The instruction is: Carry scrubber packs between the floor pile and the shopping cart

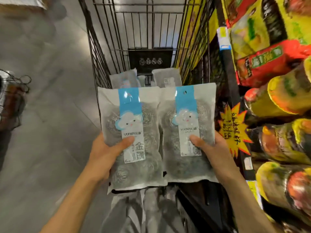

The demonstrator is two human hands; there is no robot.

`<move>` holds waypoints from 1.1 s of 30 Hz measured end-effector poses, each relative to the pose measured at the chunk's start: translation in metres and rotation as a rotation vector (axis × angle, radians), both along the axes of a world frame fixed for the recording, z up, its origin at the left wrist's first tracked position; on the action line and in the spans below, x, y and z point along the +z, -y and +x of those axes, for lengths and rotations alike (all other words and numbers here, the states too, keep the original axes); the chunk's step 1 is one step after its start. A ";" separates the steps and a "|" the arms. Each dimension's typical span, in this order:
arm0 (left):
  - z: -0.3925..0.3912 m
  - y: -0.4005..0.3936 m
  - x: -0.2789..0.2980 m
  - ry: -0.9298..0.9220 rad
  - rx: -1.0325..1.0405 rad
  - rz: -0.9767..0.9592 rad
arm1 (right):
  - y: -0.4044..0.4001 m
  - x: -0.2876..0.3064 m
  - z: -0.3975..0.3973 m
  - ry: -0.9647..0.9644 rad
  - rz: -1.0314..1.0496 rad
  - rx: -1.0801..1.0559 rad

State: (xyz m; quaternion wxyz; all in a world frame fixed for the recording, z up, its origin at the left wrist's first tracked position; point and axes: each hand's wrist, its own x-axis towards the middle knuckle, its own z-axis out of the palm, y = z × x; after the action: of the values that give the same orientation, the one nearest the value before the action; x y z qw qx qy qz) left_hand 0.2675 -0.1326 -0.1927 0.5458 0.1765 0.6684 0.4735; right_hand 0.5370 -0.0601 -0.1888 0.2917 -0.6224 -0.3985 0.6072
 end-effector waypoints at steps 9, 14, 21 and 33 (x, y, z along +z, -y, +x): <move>0.016 0.001 -0.097 -0.031 -0.013 -0.140 | -0.016 -0.109 0.008 0.037 -0.096 -0.061; 0.013 -0.005 -0.133 0.012 0.055 -0.210 | -0.018 -0.150 -0.002 0.058 -0.143 0.026; 0.006 -0.023 -0.171 -0.062 -0.030 -0.294 | -0.015 -0.184 -0.009 0.158 -0.215 0.132; 0.014 -0.010 -0.183 -0.478 -0.162 -0.340 | -0.008 -0.193 -0.011 0.808 -0.015 0.308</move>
State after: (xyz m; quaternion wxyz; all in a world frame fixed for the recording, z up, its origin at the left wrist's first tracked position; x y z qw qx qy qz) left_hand 0.2811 -0.1228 -0.3758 0.4307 0.2419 0.8313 0.2548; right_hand 0.5263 -0.0523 -0.3814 0.0139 -0.7455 -0.5646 0.3541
